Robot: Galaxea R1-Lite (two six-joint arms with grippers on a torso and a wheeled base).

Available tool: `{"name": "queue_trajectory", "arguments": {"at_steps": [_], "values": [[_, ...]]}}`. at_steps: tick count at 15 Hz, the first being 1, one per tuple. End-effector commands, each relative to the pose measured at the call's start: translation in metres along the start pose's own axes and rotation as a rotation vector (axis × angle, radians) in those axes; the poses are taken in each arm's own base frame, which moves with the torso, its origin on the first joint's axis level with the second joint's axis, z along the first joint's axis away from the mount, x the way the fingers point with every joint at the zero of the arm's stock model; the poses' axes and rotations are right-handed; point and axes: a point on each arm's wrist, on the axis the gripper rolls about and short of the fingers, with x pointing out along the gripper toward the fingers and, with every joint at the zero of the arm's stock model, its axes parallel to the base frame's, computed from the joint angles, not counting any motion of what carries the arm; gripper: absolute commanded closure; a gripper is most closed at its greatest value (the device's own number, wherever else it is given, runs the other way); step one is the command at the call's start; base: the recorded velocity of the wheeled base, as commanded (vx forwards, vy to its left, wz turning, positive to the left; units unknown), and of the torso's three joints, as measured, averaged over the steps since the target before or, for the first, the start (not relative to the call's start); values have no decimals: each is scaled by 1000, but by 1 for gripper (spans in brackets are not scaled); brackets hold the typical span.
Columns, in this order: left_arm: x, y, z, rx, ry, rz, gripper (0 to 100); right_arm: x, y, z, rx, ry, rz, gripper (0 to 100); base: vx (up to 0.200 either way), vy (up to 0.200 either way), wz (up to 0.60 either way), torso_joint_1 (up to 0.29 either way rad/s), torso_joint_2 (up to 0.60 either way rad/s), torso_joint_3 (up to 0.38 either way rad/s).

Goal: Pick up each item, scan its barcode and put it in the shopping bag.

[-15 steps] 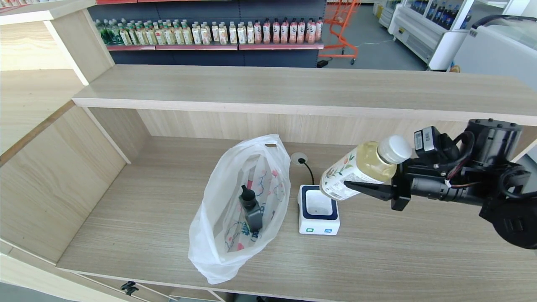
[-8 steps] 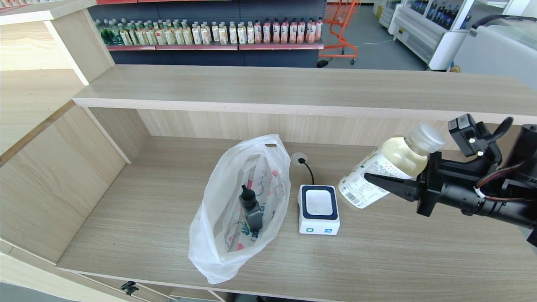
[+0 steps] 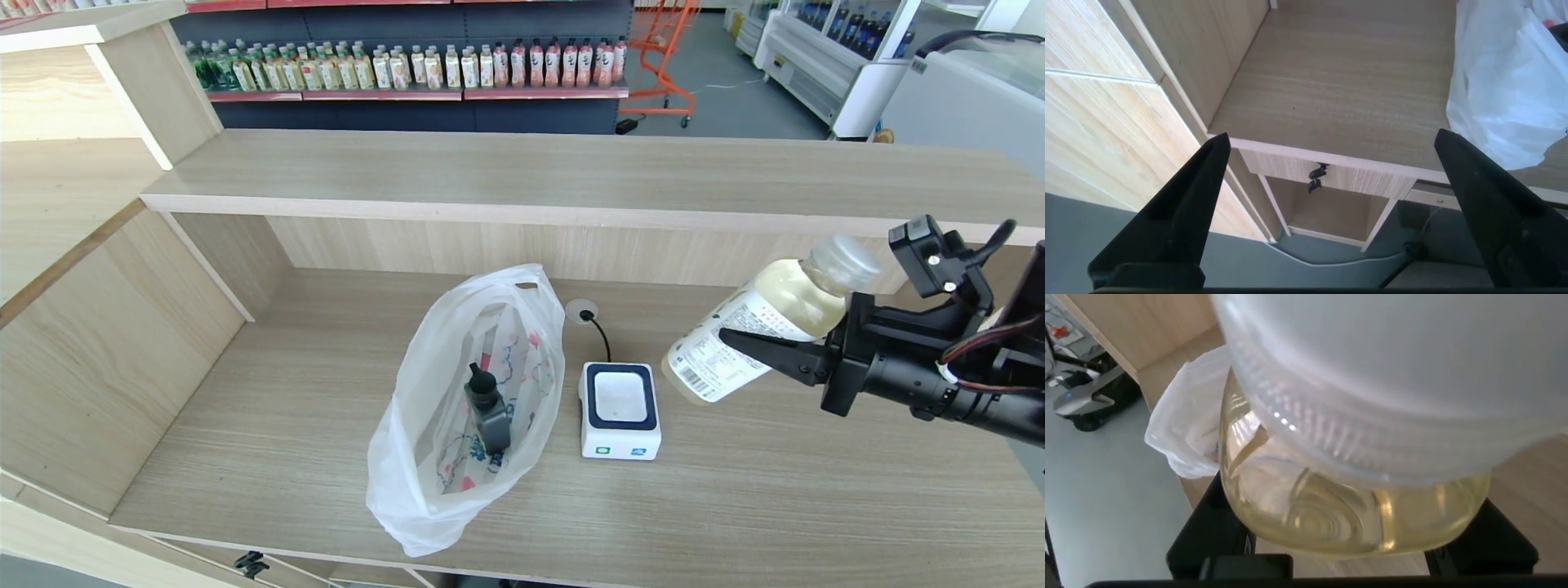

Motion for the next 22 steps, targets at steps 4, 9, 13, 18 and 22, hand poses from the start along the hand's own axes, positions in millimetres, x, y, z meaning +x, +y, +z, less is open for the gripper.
{"name": "queue_trajectory", "arguments": {"at_steps": [4, 9, 13, 18, 22], "values": [[0, 0, 0, -2, 0, 0, 0, 6, -4, -5, 103, 18, -66, 100, 0, 200, 0, 7, 1, 0], [0, 0, 0, -2, 0, 0, 0, 32, -25, -27, 139, 74, -147, 100, 0, 40, 0, -2, 0, 2], [0, 0, 0, -2, 0, 0, 0, 63, -34, -44, 156, 114, -205, 100, 0, 0, 0, 0, 0, 0], [0, 0, 0, -2, 0, 0, 0, 85, -22, -52, 160, 136, -184, 100, 0, 0, 0, 0, 0, 0], [0, 0, 0, -2, 0, 0, 0, 111, -31, -62, 150, 140, -205, 100, 0, 0, 0, 0, 0, 0]]}}
